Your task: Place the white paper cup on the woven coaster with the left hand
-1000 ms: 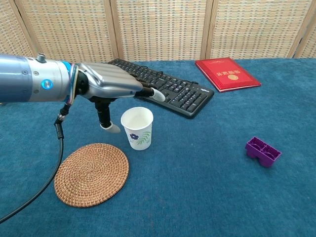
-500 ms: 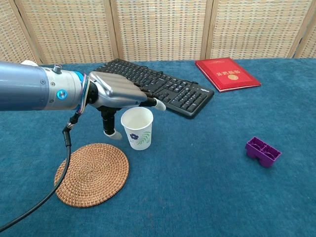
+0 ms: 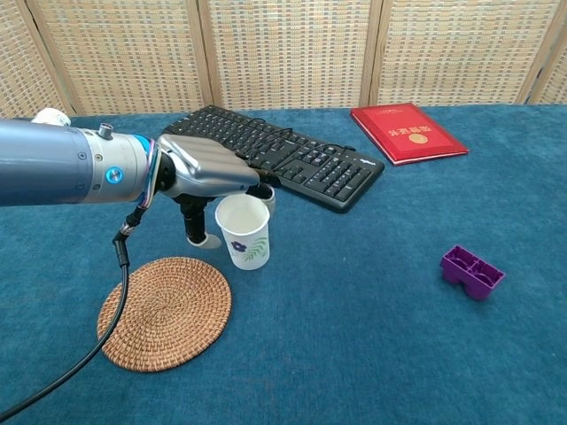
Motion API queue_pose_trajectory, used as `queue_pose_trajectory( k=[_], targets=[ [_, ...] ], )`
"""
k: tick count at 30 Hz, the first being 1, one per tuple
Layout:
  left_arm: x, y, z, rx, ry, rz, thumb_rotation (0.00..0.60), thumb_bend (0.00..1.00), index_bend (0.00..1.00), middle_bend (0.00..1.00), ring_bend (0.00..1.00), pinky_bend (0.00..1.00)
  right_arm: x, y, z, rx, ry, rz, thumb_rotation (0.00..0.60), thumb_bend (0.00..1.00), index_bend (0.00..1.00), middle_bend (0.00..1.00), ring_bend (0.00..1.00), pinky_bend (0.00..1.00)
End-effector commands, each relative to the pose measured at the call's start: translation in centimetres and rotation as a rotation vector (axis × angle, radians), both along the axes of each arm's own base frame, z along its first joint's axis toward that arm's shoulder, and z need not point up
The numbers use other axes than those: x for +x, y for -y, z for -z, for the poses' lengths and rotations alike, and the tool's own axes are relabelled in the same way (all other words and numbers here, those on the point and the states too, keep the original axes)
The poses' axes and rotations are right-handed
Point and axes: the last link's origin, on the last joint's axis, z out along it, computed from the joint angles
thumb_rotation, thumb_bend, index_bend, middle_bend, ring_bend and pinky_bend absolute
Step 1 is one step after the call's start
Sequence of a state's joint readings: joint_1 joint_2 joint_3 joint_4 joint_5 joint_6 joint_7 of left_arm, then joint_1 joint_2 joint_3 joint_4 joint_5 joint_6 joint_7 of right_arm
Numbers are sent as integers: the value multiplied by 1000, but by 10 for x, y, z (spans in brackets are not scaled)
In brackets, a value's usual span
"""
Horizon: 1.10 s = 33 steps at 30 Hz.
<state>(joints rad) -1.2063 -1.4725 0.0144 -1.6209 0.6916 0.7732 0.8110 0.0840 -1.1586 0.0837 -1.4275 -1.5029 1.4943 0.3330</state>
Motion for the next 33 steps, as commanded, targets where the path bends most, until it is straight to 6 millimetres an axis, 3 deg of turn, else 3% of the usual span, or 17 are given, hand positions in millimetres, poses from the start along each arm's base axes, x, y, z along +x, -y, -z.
queue_pose_trajectory(
  k=[1,8,13,22,27,33],
  targets=[
    [-1,0,-2,4,1,-1,600,347,244,0,0,0,0,0,0,0,-1,-1,600,81,38,0,0,0],
    [-5,-1,-12,22,22,-13,600,357,256,0,0,0,1,-1,0,-1,-3,-2,600,81,38,0,0,0],
    [-13,5,-33,39,31,7,600,358,256,0,0,0,0,0,-1,-4,-6,-1,600,82,38,0,0,0],
    [-55,41,-77,29,25,58,600,357,256,0,0,0,4,-2,0,-5,-20,-11,600,82,38,0,0,0],
    [-81,58,-90,1,-7,95,600,358,256,0,0,0,6,-2,1,-6,-28,-16,600,81,38,0,0,0],
    [-103,72,-92,-23,-19,111,600,357,256,0,0,0,9,-3,1,-10,-31,-23,600,80,38,0,0,0]
  ],
)
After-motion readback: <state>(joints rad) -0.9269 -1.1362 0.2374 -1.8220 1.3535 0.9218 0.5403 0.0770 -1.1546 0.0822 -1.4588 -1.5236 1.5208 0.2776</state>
